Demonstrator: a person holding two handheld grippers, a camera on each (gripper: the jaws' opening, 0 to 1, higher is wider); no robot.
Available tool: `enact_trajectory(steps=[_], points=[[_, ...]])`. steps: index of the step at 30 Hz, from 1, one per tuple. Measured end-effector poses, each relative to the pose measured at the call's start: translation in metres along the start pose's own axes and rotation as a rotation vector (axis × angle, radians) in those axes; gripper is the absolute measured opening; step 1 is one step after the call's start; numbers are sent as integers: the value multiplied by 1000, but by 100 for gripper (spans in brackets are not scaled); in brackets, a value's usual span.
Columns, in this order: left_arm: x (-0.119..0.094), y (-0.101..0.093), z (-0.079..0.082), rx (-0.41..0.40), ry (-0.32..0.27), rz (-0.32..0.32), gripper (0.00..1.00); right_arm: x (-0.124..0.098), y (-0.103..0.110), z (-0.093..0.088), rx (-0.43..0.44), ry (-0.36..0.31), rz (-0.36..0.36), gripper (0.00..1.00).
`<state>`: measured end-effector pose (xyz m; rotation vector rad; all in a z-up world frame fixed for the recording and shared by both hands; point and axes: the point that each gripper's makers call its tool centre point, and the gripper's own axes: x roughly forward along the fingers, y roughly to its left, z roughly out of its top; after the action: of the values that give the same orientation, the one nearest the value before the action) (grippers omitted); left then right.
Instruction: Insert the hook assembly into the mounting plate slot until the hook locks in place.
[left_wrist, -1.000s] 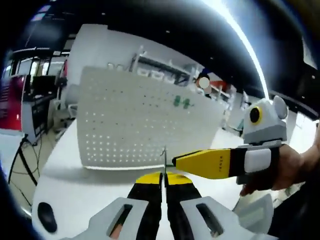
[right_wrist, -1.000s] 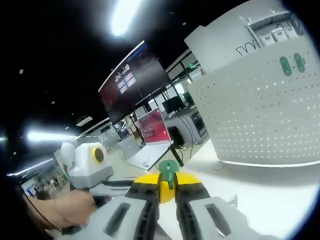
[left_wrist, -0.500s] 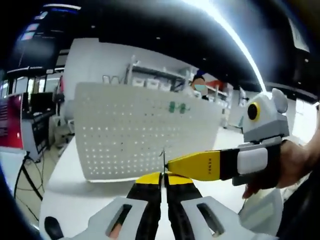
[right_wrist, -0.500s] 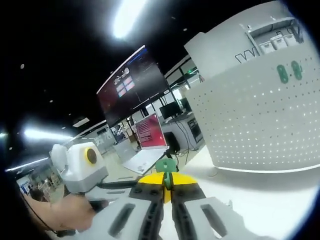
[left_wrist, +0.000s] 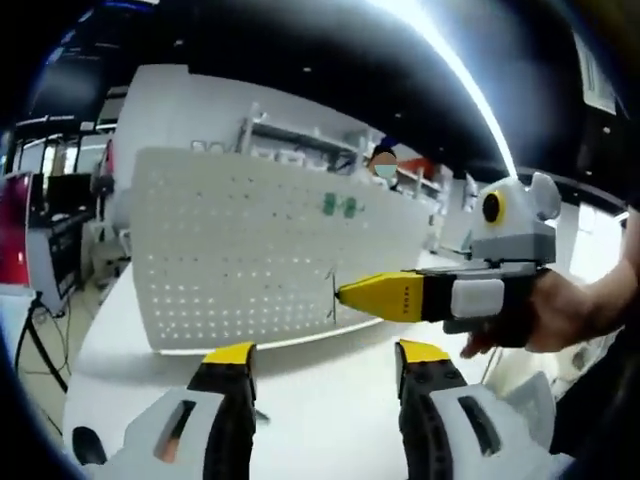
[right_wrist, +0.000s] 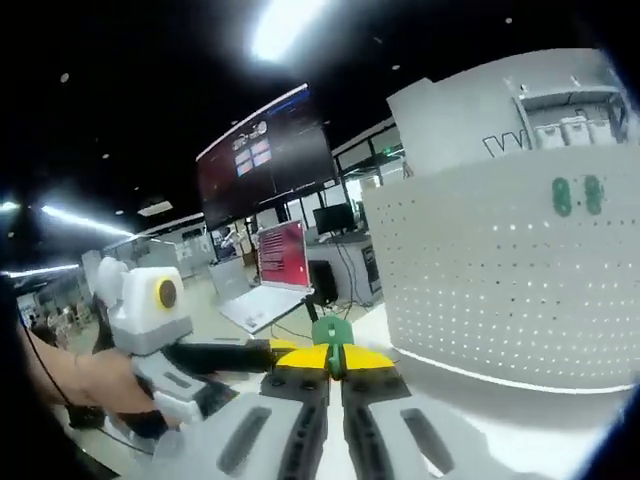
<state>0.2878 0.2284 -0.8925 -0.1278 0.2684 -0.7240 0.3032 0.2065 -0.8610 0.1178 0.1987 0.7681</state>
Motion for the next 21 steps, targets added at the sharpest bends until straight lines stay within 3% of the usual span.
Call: enact_trajectory(steps=[4, 9, 21], points=[[1, -4, -1, -10, -1, -17, 85, -4, -18, 2, -19, -17, -50, 0], [3, -8, -3, -35, 5, -31, 100, -7, -43, 9, -63, -59, -146, 0], [2, -4, -8, -34, 26, -20, 100, -25, -124, 43, -114, -190, -396, 0]])
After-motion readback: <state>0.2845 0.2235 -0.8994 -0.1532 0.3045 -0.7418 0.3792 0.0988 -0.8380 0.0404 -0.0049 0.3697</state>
